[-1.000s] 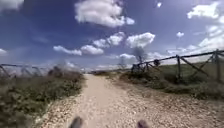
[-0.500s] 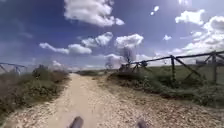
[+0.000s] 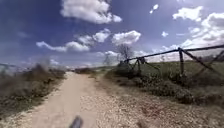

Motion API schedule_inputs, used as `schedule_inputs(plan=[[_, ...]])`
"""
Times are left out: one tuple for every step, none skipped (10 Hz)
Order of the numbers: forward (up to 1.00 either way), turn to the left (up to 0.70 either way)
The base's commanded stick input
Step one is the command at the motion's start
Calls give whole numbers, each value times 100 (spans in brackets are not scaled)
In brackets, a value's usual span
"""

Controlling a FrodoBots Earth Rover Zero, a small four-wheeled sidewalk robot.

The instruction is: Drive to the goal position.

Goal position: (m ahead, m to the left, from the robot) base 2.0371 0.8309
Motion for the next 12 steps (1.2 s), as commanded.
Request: schedule_inputs(plan=[[100,23],[100,27],[100,27],[100,27],[100,27],[100,27],[100,27],[100,27],[100,27],[100,27],[100,27],[100,27]])
